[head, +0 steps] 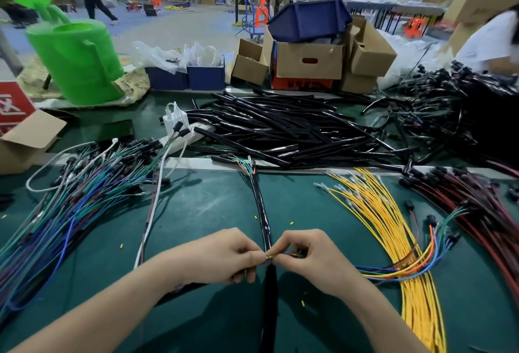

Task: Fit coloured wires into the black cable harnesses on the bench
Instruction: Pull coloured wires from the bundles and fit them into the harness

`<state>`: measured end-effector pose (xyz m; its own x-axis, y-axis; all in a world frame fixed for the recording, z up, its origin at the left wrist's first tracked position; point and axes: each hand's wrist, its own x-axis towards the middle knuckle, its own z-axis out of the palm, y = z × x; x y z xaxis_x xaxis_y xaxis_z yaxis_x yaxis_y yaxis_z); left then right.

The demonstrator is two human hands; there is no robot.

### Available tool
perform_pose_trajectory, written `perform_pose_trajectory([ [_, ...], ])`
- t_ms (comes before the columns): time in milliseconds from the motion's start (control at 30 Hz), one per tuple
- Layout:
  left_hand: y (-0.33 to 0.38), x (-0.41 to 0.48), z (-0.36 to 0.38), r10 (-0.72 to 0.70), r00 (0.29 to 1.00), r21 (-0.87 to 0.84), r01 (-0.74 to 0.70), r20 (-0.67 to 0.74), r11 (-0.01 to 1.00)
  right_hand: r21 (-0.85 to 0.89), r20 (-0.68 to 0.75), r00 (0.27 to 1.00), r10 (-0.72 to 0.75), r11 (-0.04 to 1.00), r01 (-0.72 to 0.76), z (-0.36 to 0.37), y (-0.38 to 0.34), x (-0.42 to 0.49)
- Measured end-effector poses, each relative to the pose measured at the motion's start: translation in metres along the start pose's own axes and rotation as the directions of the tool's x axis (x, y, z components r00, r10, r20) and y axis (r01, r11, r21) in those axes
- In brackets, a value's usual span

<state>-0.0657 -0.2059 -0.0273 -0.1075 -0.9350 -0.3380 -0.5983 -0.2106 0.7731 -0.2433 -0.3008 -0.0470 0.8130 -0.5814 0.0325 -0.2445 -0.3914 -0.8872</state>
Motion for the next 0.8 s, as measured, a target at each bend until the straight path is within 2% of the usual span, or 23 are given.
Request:
perform_pose_trajectory([
  [200, 0.002, 0.004, 0.005, -0.057, 0.996, 0.048, 0.06, -0.065, 0.997, -0.048, 0.024, 1.0, -0.011, 0.999, 0.012, 0.001, 0.0, -0.002],
  [400, -0.001, 0.008, 0.017, -0.065, 0.984, 0.183, 0.095, -0.164, 0.979, -0.13, 0.031, 0.999, -0.015, 0.991, 0.019, 0.005, 0.001, 0.0],
  [567, -0.002, 0.006, 0.015, -0.087, 0.993, -0.159, 0.075, -0.073, 0.984, -0.081, -0.01, 1.0, -0.026, 0.996, 0.025, 0.0, 0.003, 0.0],
  [667, -0.002, 0.003, 0.012, -0.074, 0.996, -0.267, 0.058, -0.052, 0.962, -0.039, -0.012, 0.999, -0.043, 0.998, 0.042, -0.003, 0.002, 0.0],
  [800, -0.001, 0.002, 0.01, -0.128, 0.992, -0.34, 0.114, -0.019, 0.934, 0.014, 0.003, 0.999, -0.036, 0.999, 0.036, -0.006, 0.003, 0.001],
])
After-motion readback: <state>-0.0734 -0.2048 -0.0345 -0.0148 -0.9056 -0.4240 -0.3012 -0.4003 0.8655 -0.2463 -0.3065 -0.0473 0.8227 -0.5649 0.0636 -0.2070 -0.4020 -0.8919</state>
